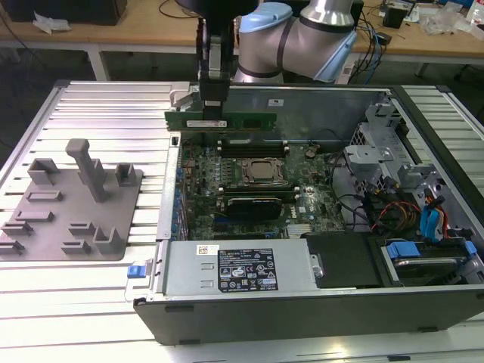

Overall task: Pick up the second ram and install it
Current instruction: 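Pick up the second ram and move it above second insertion slot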

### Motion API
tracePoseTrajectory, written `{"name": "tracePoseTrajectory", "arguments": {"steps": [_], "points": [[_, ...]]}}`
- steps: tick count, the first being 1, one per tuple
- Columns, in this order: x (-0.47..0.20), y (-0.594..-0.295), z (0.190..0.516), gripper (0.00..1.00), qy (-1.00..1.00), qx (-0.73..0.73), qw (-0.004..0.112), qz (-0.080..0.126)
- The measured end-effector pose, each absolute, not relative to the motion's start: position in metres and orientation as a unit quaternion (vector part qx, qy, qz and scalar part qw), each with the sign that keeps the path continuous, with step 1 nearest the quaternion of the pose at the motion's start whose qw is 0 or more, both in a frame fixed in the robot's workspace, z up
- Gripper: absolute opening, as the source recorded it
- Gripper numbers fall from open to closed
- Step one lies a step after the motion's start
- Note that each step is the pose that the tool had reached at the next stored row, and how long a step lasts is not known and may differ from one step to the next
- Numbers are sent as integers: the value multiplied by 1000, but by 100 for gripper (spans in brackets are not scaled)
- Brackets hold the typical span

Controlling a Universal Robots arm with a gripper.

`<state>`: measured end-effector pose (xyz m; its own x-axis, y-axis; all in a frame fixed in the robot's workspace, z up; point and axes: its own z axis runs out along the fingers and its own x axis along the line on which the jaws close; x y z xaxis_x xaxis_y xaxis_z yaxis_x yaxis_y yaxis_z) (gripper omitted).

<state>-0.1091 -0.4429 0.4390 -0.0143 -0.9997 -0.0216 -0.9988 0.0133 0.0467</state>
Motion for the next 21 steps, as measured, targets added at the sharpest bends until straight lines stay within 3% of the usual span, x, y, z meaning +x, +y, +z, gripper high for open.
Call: {"name": "tracePoseTrajectory", "arguments": {"steps": [13,21], "points": [[-46,-443,432,9,-712,702,12,-28],[-43,-441,426,9,-712,702,13,-29]]}}
